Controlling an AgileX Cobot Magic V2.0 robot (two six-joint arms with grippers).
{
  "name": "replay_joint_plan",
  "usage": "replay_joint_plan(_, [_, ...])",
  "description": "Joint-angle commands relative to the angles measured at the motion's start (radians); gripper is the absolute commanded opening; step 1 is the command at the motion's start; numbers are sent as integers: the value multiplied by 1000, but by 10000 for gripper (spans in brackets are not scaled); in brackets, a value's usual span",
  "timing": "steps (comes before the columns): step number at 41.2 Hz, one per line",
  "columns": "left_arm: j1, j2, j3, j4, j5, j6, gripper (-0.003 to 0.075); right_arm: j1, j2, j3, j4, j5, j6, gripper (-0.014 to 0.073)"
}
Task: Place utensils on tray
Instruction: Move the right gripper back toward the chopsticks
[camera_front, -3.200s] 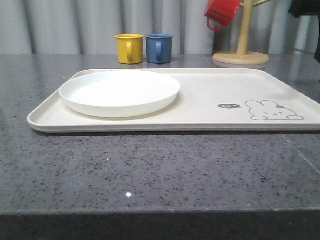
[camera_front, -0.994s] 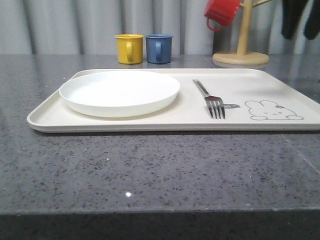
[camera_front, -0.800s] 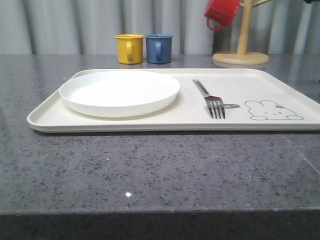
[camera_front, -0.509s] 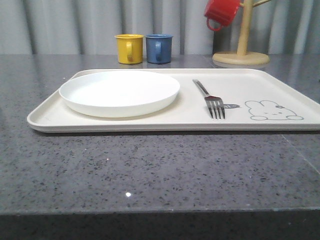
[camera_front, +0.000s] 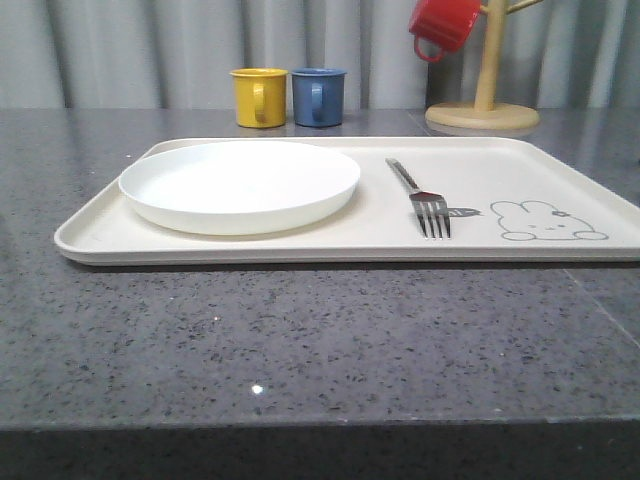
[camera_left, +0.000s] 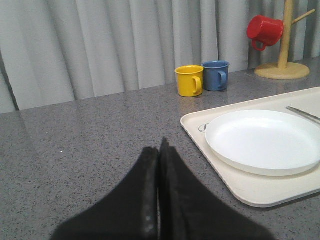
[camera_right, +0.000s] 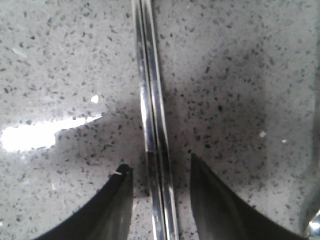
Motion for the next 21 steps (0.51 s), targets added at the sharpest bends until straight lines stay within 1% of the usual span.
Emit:
replay_joint_plan(1, [0,11,-25,-4,-87,-10,-19,-7,-26,-21,-4,-21,-12,313])
replay_joint_plan(3, [0,11,-25,-4,-87,-10,-19,-7,-20,-21,-4,-18,-12,311])
replay_joint_plan(6, [0,11,-25,-4,-87,-10,-19,-7,-18,-21,-4,-16,-12,283])
replay_joint_plan(15, [0,11,-25,-4,-87,-10,-19,-7,-23,-23,-5,-2,-12,108])
replay_joint_plan(19, [0,11,-25,-4,-87,-10,-19,-7,-23,-23,-5,4,-12,48])
replay_joint_plan(21, [0,11,-25,-4,-87,-10,-19,-7,-23,-23,-5,7,-12,36])
